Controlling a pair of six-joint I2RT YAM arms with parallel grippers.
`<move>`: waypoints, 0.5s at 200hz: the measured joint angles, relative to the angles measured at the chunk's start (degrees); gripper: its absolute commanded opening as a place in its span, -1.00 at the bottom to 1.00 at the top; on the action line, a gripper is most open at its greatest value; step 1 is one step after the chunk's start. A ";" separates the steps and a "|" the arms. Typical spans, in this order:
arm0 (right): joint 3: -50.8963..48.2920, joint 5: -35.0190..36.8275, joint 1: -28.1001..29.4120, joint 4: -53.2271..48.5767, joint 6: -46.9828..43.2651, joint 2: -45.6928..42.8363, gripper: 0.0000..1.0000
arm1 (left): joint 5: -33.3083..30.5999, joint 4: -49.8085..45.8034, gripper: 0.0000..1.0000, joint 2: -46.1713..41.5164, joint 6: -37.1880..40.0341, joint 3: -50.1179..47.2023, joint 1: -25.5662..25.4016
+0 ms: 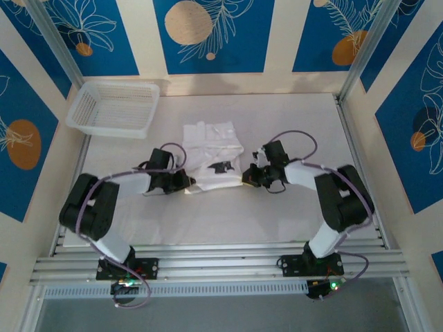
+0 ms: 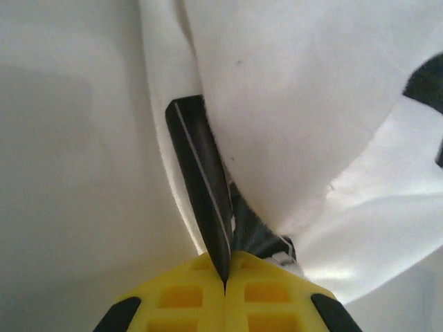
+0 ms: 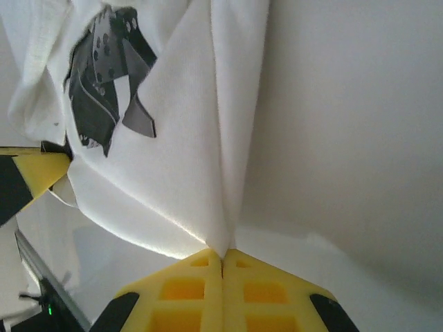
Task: Fold the inside-out t-shirt
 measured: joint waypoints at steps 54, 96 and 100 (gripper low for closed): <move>-14.71 0.83 -0.61 -8.66 3.28 -21.77 -0.07 | -0.68 -6.84 0.03 -18.23 -5.14 -9.01 -5.44; -6.36 1.46 -7.78 -7.43 3.54 -18.12 -0.10 | -1.27 -8.07 0.01 -17.00 -5.66 -3.50 -5.51; -5.40 1.27 -8.20 -7.08 3.61 -16.87 -0.10 | -1.25 -7.76 0.01 -16.50 -5.75 -3.21 -5.51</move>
